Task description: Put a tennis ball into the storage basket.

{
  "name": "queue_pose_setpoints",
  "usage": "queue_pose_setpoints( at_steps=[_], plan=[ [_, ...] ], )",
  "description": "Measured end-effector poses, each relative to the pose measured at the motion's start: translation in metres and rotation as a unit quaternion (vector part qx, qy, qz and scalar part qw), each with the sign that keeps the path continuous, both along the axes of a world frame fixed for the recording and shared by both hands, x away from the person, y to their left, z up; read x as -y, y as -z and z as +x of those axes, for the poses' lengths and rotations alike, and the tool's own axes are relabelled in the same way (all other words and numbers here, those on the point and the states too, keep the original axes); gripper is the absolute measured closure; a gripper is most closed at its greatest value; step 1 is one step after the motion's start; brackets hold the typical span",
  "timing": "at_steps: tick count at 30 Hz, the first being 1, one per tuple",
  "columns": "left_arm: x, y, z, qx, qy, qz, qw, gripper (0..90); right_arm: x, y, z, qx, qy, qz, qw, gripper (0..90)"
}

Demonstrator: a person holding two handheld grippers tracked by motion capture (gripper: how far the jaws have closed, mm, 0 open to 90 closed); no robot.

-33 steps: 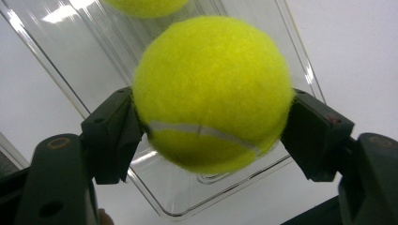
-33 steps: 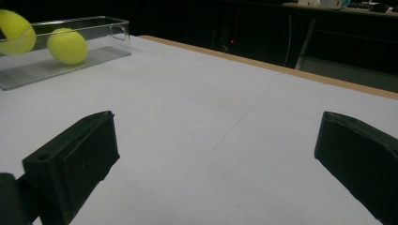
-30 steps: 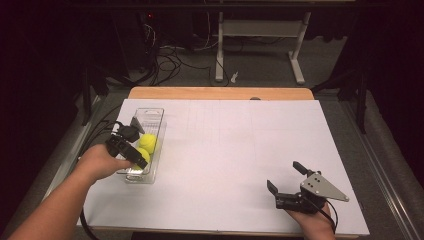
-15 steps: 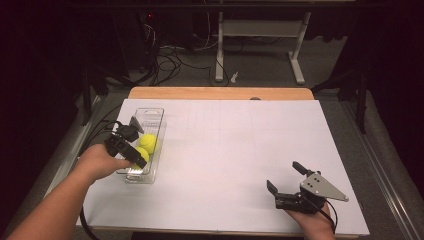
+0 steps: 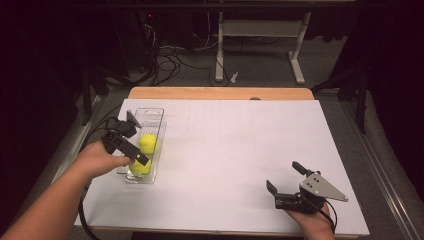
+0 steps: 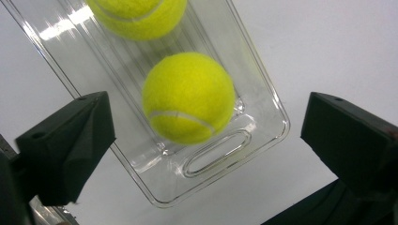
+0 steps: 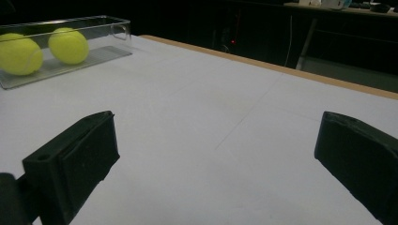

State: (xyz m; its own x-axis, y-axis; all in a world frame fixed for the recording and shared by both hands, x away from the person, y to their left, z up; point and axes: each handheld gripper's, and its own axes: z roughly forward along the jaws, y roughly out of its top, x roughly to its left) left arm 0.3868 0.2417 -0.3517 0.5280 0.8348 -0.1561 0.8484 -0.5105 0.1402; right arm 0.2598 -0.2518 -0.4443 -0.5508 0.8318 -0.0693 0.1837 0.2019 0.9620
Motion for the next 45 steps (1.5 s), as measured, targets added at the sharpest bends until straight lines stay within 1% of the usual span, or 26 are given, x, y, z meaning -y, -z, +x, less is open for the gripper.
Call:
queue_pose_setpoints(
  at_steps=[3, 5, 6, 7, 8, 10, 11, 12, 14, 16, 17, 20, 22, 28, 30, 33, 35, 37, 39, 45],
  plan=[
    [0.002, 0.0, 0.0, -0.005, 0.003, -0.004, 1.0, 0.8, 0.0, 0.0, 0.0, -0.001, 0.001, 0.0, 1.0, 0.6],
    [0.004, 0.0, -0.001, 0.001, 0.002, -0.004, 1.0, 0.5, 0.0, 0.0, 0.0, 0.0, 0.0, 0.0, 1.0, 0.6],
    [0.004, 0.0, -0.002, 0.002, 0.002, -0.003, 1.0, 0.3, 0.0, 0.0, 0.0, 0.0, 0.0, 0.0, 1.0, 0.6],
    [0.006, -0.001, -0.003, 0.008, 0.002, 0.002, 1.0, 0.3, 0.0, 0.0, 0.0, 0.0, 0.001, 0.0, 1.0, 0.6],
    [0.006, -0.001, -0.003, 0.01, -0.001, 0.001, 0.9999, 0.3, 0.0, 0.0, 0.0, 0.0, 0.002, 0.0, 1.0, 0.6],
    [0.007, -0.002, -0.004, 0.01, 0.001, -0.003, 0.9999, 0.5, 0.001, 0.0, 0.0, 0.001, 0.002, 0.001, 1.0, 0.6],
    [0.008, -0.002, -0.005, 0.01, 0.001, 0.0, 0.9999, 0.7, 0.0, 0.0, -0.001, 0.0, 0.002, 0.001, 1.0, 0.6],
    [0.008, -0.002, -0.005, 0.015, 0.0, 0.002, 0.9999, 0.8, 0.0, 0.0, 0.0, 0.0, 0.002, 0.0, 1.0, 0.6],
    [0.01, -0.001, -0.006, 0.015, -0.002, -0.003, 0.9999, 0.8, 0.0, 0.0, 0.0, -0.001, 0.001, 0.0, 1.0, 0.6],
    [0.012, 0.0, -0.008, 0.014, 0.001, 0.004, 0.9999, 0.8, 0.0, 0.0, -0.001, -0.001, 0.001, 0.0, 1.0, 0.6],
    [0.014, 0.002, -0.009, 0.011, 0.002, 0.001, 0.9999, 0.8, 0.0, 0.0, 0.0, -0.001, 0.001, 0.0, 1.0, 0.6],
    [0.02, 0.003, -0.011, 0.011, 0.007, -0.003, 0.9999, 0.8, 0.0, 0.0, -0.001, 0.0, 0.002, 0.0, 1.0, 0.6],
    [0.025, 0.003, -0.013, 0.009, 0.013, -0.002, 0.9999, 0.8, 0.0, 0.0, 0.0, -0.001, 0.001, -0.001, 1.0, 0.6],
    [0.036, 0.002, -0.016, 0.012, 0.021, -0.008, 0.9997, 0.8, -0.001, 0.0, -0.001, -0.001, 0.001, -0.001, 1.0, 0.6],
    [0.04, 0.001, -0.017, 0.012, 0.023, -0.008, 0.9996, 0.8, -0.001, 0.0, -0.001, -0.001, 0.002, -0.001, 1.0, 0.6],
    [0.046, 0.001, -0.019, 0.018, 0.026, -0.009, 0.9995, 0.8, 0.0, 0.0, -0.001, 0.0, 0.001, 0.0, 1.0, 0.6],
    [0.05, 0.002, -0.019, 0.013, 0.033, -0.008, 0.9993, 0.8, 0.0, 0.0, -0.001, 0.0, 0.001, -0.001, 1.0, 0.6],
    [0.053, 0.002, -0.019, 0.016, 0.036, -0.005, 0.9992, 0.8, 0.0, 0.0, -0.001, 0.0, 0.001, 0.0, 1.0, 0.6],
    [0.059, 0.002, -0.019, 0.014, 0.039, -0.005, 0.9991, 0.8, 0.0, 0.0, -0.001, 0.0, 0.001, -0.001, 1.0, 0.6],
    [0.073, 0.003, -0.02, 0.014, 0.049, -0.009, 0.9987, 0.8, -0.001, 0.0, -0.001, 0.001, 0.0, -0.002, 1.0, 0.6]
  ],
)
